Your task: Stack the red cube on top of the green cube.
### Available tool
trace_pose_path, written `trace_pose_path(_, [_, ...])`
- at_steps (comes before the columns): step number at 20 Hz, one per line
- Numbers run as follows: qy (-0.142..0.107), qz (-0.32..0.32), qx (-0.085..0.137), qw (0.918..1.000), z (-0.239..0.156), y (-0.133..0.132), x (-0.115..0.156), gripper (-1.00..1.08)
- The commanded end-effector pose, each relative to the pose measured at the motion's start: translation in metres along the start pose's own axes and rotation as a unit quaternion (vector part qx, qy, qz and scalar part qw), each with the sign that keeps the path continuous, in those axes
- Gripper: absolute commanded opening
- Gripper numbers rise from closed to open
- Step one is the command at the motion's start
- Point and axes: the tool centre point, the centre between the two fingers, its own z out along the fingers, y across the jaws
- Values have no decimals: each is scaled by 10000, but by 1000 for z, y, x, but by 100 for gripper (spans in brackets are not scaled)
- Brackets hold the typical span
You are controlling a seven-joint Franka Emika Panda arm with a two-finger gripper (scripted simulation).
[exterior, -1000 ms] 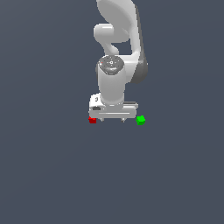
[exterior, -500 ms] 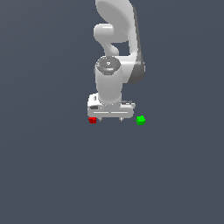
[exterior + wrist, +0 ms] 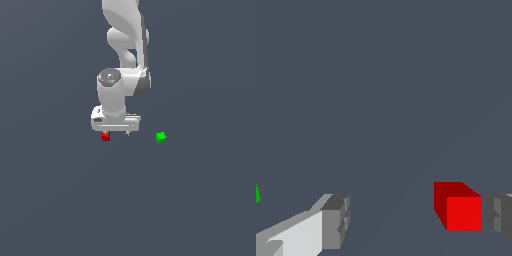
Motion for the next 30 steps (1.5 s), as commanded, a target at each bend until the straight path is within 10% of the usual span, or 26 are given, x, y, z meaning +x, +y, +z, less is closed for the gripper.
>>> trace_pose_path(1, [21,11,-12,10000,11,17,-14,100])
trace_pose_path(13, [88,35,-46,9999,49,70,-54,100])
trace_pose_path(30, [91,38,-44,9999,69,73,-54,100])
